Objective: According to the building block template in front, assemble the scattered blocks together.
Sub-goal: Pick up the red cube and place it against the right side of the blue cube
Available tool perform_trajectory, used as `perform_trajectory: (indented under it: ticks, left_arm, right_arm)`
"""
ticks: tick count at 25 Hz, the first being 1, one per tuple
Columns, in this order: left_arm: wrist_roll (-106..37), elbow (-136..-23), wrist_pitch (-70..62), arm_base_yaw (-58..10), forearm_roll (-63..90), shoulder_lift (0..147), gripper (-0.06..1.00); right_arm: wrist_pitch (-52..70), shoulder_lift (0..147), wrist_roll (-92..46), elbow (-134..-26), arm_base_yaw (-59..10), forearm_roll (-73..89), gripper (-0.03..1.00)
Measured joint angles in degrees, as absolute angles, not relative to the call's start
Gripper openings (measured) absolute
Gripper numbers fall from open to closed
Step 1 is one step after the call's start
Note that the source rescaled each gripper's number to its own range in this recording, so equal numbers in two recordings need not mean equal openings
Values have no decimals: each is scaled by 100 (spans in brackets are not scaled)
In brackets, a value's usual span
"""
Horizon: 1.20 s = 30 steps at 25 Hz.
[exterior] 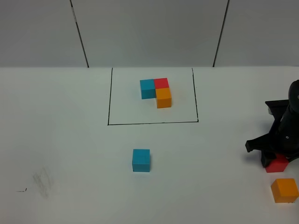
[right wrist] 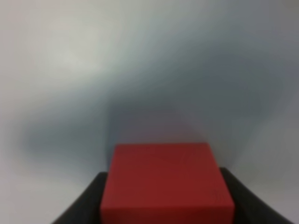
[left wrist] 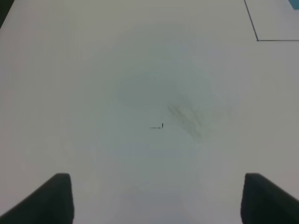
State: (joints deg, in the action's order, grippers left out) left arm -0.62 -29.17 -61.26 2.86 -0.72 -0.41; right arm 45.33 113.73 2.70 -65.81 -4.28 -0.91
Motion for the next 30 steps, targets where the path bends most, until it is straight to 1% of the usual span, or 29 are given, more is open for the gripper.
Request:
perform_trajectory:
  ticks: [5, 11, 18, 23, 30]
  left_arm:
    - [-62, -2917, -6126, 286, -72, -41, 84]
    - [-62, -2917, -6126, 286, -72, -41, 84]
    - [-62, -2917, -6126, 286, -72, -41, 84]
    - [-62, -2917, -6126, 286, -72, -41, 84]
    - [-62, -2917, -6126, 286, -72, -41, 84]
  right_arm:
    - [4714, 11373, 270, -6588, -428, -73, 0]
    - [5418, 11338, 270, -6747, -428, -73, 0]
    - [5732, 10654, 270, -6904, -486, -73, 0]
    - [5785, 10050, 151, -6904, -677, -55, 0]
    - [5973, 9705, -706, -6904, -1325, -48, 0]
